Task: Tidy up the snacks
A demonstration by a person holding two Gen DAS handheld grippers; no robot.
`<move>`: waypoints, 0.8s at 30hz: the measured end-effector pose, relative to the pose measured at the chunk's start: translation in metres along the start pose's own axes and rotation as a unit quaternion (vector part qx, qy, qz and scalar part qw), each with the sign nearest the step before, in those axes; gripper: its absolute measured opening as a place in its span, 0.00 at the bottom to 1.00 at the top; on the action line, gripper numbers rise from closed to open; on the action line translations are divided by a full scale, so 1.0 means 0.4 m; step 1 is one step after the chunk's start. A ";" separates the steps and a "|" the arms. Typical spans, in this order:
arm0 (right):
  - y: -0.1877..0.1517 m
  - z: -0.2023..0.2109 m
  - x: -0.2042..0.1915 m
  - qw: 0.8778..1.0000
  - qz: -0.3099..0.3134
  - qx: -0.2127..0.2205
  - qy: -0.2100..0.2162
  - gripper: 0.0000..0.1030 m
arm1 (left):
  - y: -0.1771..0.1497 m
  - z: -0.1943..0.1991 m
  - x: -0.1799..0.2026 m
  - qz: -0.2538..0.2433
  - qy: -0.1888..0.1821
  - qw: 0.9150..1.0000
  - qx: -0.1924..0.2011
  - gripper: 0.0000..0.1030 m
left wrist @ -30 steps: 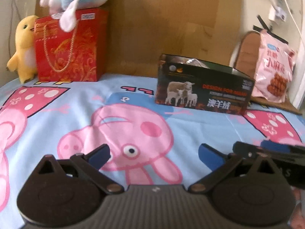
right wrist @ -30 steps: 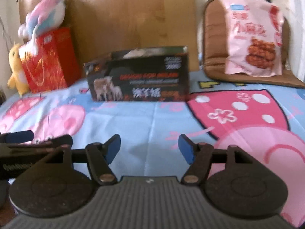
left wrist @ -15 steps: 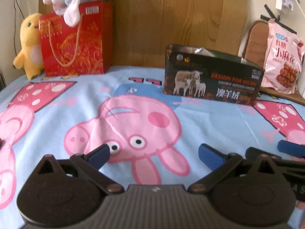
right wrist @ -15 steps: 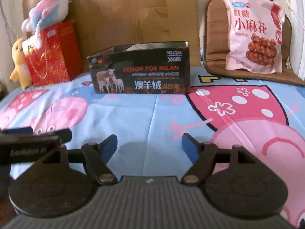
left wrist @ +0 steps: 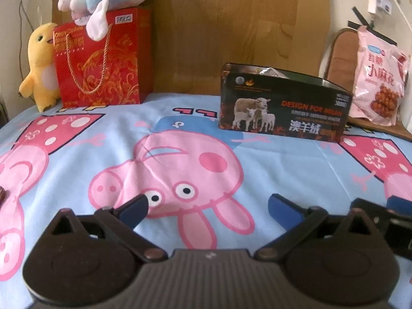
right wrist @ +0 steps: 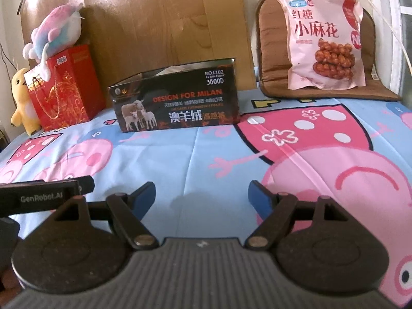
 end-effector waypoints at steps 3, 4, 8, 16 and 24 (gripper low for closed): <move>0.001 0.001 0.004 1.000 -0.005 0.001 0.001 0.79 | -0.001 0.007 0.005 -0.008 -0.003 1.000 0.004 1.00; 0.001 0.002 0.003 1.000 -0.005 0.001 0.001 0.79 | -0.001 0.009 0.004 -0.008 -0.002 1.000 0.005 1.00; 0.000 0.002 0.003 1.000 -0.005 0.002 0.000 0.79 | 0.001 0.010 0.002 -0.006 -0.002 1.000 0.008 1.00; 0.003 0.011 0.019 1.000 -0.016 0.011 -0.021 0.79 | 0.003 0.017 0.006 -0.013 0.007 1.000 0.017 1.00; 0.001 0.007 0.028 0.999 -0.017 0.007 -0.029 0.82 | 0.004 0.020 0.024 -0.041 0.012 0.999 0.024 1.00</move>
Point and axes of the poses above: each gripper's, at about its wrist camera, not at the fingertips, and z roughly against the way its jaws point, x to its right, y to its top, the point moved 10 cm from there along -z, roughly the way its jaws point, and after that the axes turned 8 degrees about x, right-handed, at the moved point
